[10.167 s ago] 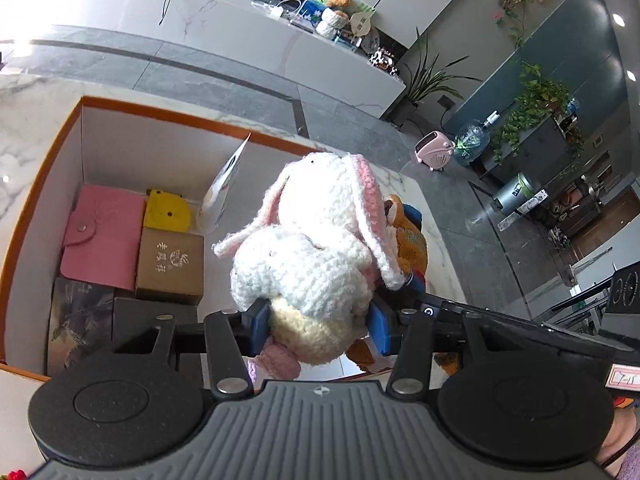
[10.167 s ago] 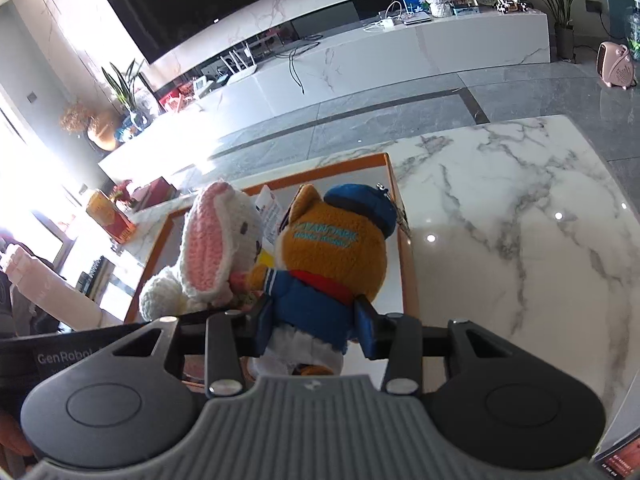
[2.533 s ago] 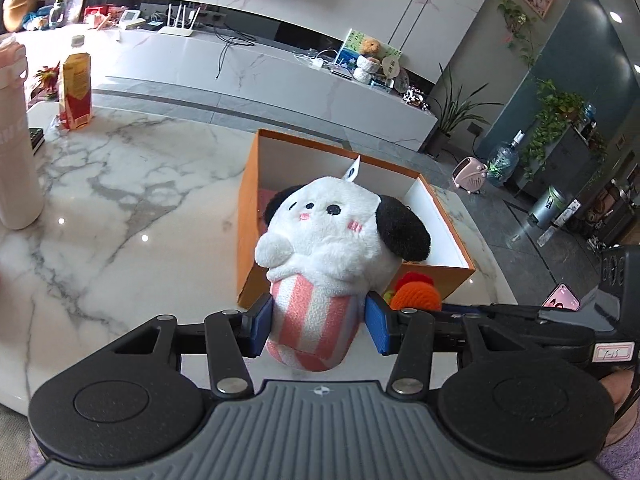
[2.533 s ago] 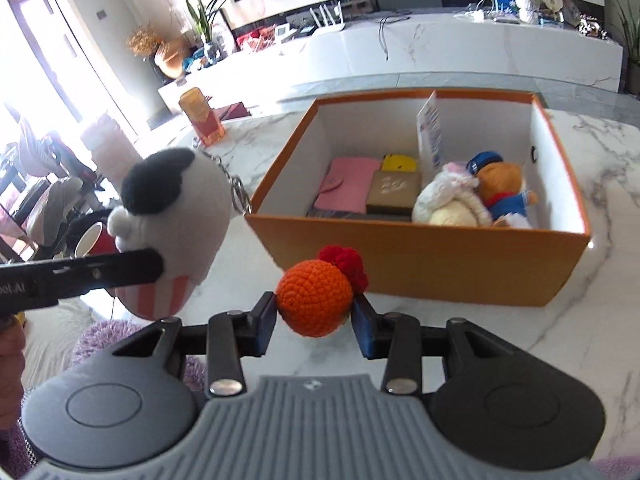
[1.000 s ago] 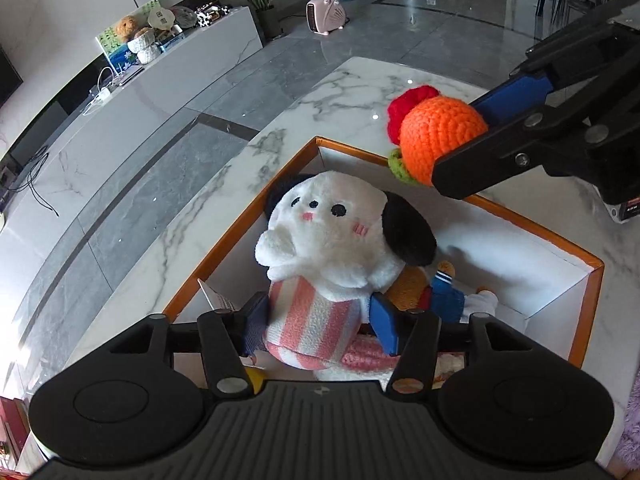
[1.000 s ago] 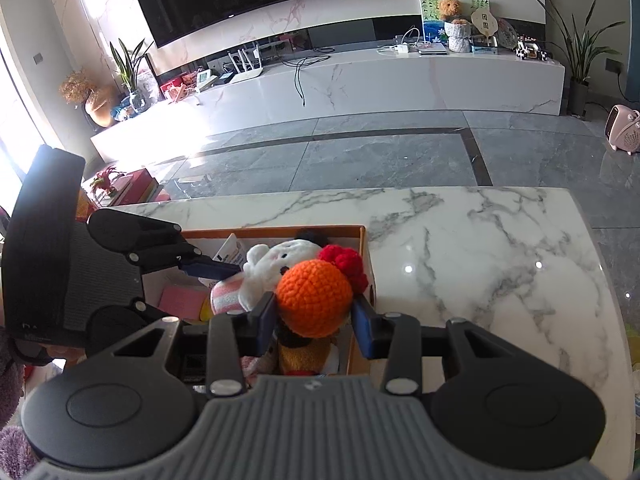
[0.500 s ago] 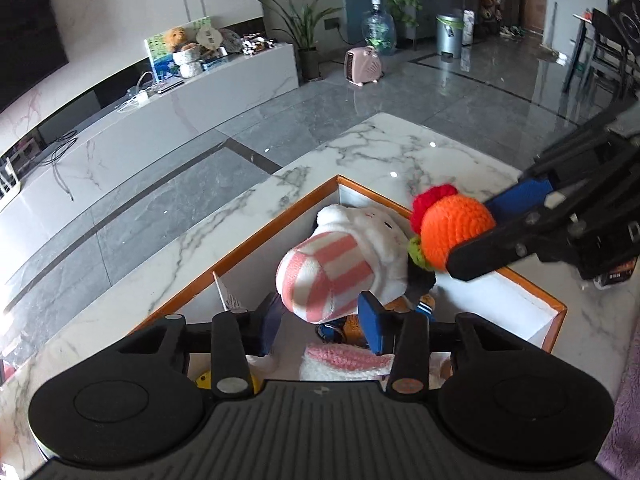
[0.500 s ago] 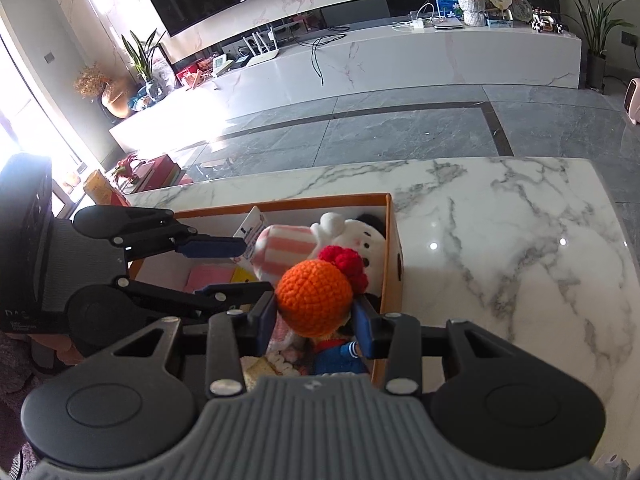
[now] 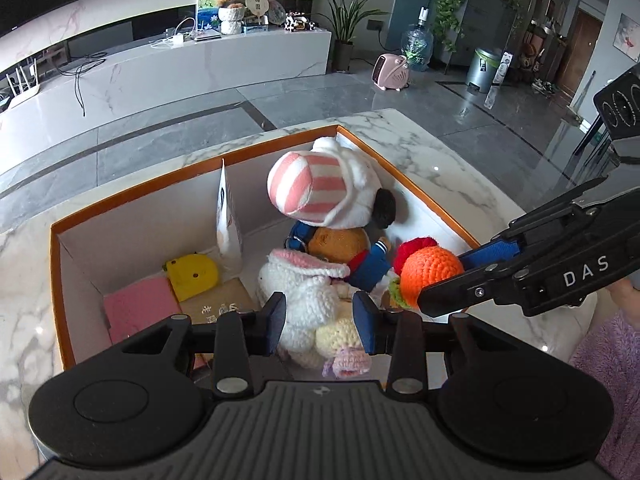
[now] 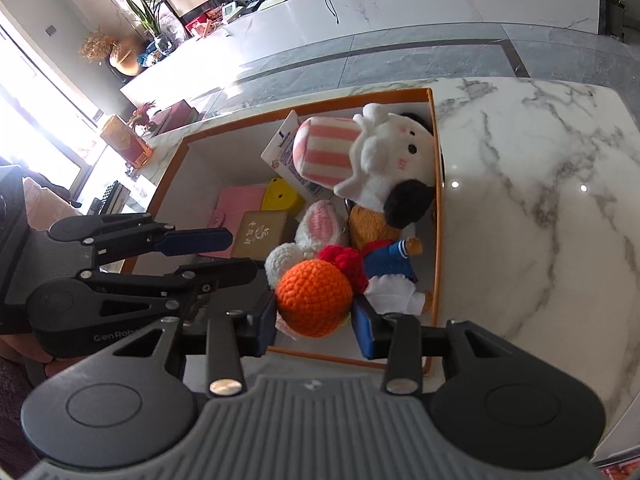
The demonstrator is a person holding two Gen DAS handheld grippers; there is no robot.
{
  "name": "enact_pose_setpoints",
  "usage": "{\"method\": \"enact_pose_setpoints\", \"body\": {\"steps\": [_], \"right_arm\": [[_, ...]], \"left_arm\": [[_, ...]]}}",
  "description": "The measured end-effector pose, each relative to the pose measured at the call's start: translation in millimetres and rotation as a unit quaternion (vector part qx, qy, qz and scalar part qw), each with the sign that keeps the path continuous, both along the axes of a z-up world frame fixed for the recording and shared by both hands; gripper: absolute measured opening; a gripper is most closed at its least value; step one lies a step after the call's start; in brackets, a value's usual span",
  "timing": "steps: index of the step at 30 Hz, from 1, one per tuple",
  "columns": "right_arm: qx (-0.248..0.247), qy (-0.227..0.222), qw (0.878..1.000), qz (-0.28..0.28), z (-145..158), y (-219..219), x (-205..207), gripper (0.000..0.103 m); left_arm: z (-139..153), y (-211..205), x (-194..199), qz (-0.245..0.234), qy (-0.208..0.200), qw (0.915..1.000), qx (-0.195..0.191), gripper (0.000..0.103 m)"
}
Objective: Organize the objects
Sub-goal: 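Lower dog plush into box with left gripper while right lowers crochet ball, then open both grippers and withdraw them from the orange box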
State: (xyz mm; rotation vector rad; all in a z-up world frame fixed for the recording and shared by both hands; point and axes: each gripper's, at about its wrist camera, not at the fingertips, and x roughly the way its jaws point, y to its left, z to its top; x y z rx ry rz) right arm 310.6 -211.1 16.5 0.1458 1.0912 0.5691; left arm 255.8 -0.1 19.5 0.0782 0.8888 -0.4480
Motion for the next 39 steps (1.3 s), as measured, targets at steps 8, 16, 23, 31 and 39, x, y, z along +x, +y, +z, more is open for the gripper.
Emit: {"method": "enact_pose_setpoints", "body": {"steps": [8,16,23,31,39], "right_arm": [[-0.010,0.022,1.000,-0.016,-2,-1,-3,0.045],[-0.010,0.008,0.999,-0.030,9,-6,-11,0.045],[-0.001,-0.074,0.997,-0.028,50,-4,-48,0.047],[-0.016,-0.217,0.976,-0.030,114,9,-106,0.063],[-0.026,-0.301,0.952,-0.037,143,23,-149,0.080]], "left_arm": [[9,-1,-19,0.021,-0.013,0.9997,0.002,0.044],[21,0,-38,0.050,-0.021,0.9985,-0.002,0.055],[57,2,-68,0.104,-0.070,0.9920,-0.013,0.064],[119,13,-112,0.183,-0.180,0.9665,-0.013,0.088],[128,18,-139,0.240,-0.223,0.9447,-0.009,0.094]]}}
